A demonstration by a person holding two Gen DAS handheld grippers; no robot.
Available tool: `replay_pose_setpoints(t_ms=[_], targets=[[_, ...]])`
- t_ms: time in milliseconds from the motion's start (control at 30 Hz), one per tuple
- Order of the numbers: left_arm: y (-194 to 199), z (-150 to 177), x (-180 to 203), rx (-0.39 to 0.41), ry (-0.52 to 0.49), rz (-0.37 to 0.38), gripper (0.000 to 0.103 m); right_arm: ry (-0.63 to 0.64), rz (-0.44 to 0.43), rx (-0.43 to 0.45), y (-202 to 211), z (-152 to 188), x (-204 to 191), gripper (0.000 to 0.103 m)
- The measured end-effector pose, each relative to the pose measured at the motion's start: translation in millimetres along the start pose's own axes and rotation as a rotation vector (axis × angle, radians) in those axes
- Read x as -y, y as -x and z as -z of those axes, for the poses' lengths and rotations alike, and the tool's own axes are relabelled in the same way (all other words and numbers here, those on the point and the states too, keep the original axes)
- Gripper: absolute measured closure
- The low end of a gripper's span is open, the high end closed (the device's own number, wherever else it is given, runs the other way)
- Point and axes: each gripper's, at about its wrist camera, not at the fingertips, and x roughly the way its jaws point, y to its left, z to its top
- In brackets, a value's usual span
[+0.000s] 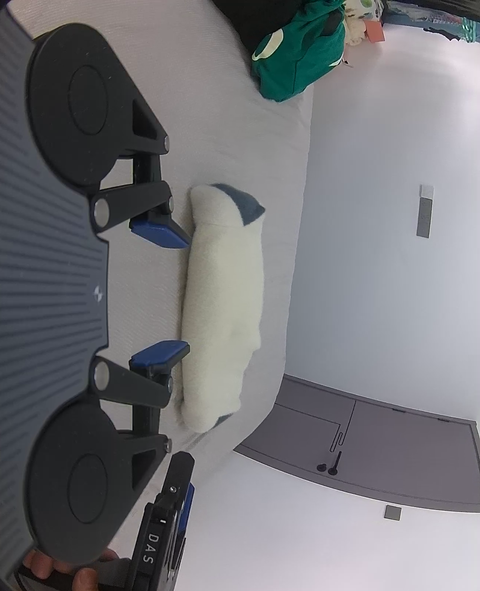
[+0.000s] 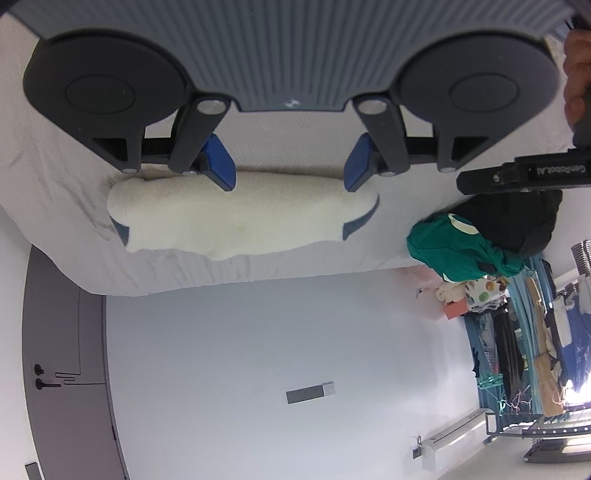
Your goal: Fold large clothes
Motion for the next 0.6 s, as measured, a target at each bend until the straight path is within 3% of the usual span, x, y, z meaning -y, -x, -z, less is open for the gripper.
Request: replay_pose_setpoints(t_ms=[600], targets=[[-12, 18, 6, -0.025, -0.030, -0.024, 0.040, -0.002, 0.024, -0.027, 8, 23, 1, 0.035]])
